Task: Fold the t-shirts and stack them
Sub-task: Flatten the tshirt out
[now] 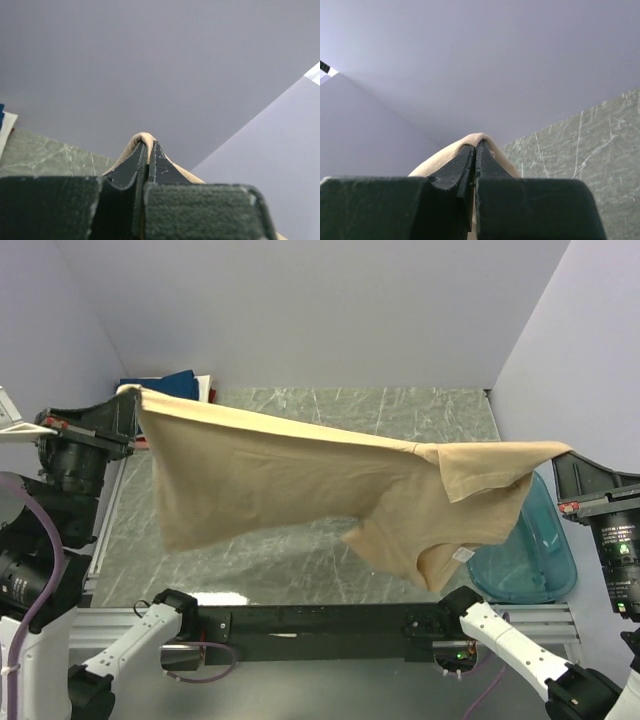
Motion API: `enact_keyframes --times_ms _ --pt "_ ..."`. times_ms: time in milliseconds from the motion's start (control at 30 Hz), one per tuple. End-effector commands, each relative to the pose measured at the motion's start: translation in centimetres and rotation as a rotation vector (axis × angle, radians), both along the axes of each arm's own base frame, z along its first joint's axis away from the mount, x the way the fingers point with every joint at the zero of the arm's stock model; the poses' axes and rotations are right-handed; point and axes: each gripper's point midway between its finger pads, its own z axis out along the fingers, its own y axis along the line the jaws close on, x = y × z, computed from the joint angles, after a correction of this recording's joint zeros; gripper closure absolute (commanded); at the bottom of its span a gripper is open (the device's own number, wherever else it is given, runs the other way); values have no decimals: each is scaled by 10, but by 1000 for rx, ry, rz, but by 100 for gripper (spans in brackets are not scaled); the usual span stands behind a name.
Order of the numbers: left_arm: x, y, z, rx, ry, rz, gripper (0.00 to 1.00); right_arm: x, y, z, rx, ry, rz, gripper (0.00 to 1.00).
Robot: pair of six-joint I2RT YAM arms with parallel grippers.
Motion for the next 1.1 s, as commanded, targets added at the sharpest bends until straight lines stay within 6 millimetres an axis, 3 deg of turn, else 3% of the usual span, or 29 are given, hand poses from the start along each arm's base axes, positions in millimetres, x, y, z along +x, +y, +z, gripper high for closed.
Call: enact_keyframes --times_ms 0,67,100,167,200,267,367,467,500,533,567,600,633,667,700,733,800,867,900,933,967,1000,1033,1067 --pt "29 7 0 55 31 94 99 15 4 17 -21 -48 -26 100" --pt "56 -2 -11 77 70 92 99 32 15 19 -34 -46 -19 100" --pt "65 -5 -10 78 60 93 99 54 30 10 -72 -7 -9 100" --pt "94 -12 -26 95 101 105 99 77 50 12 -86 -13 24 100" --pt "103 -13 -29 101 104 115 100 101 63 3 -118 24 25 100" --pt "134 -16 -33 108 104 128 99 125 75 8 -131 16 15 100" --pt "182 -17 -36 106 106 110 100 189 101 -1 -190 57 0 100" --pt "229 -10 -27 93 77 84 100 224 89 21 -161 17 -30 100" --pt "240 -7 -22 82 69 74 99 242 95 32 -146 -1 8 100" --pt "262 -5 -13 77 51 67 100 254 79 41 -138 -14 -33 100" --pt "273 1 -7 80 44 50 100 262 76 48 -139 -19 -37 100" --pt "282 5 -1 71 34 54 100 273 74 68 -133 -59 -38 100" --pt "296 12 15 72 -3 52 99 278 64 75 -130 -66 -64 100" --pt "302 13 23 73 -22 45 99 297 61 73 -115 -59 -70 100" --pt "306 18 28 69 -34 32 99 289 61 97 -102 -123 -48 100" --pt "309 22 43 64 -74 27 99 290 54 107 -91 -160 -60 100" --pt "309 35 55 58 -115 14 99 291 54 116 -72 -196 -44 100" --pt "307 46 52 53 -116 19 99 281 51 125 -63 -233 -49 100" --pt "307 46 47 56 -107 17 99 295 53 99 -68 -173 -43 100" --pt "307 47 32 59 -77 23 99 296 55 93 -68 -175 -29 100" --pt "307 48 20 59 -55 23 99 284 56 91 -57 -181 -18 100" --pt "308 48 8 54 -30 20 99 304 59 43 -63 -77 -8 100" --pt "307 44 -21 51 20 0 99 306 59 26 -56 -49 -1 100" --pt "306 44 -35 47 39 -7 99 298 62 19 -38 -47 19 100"
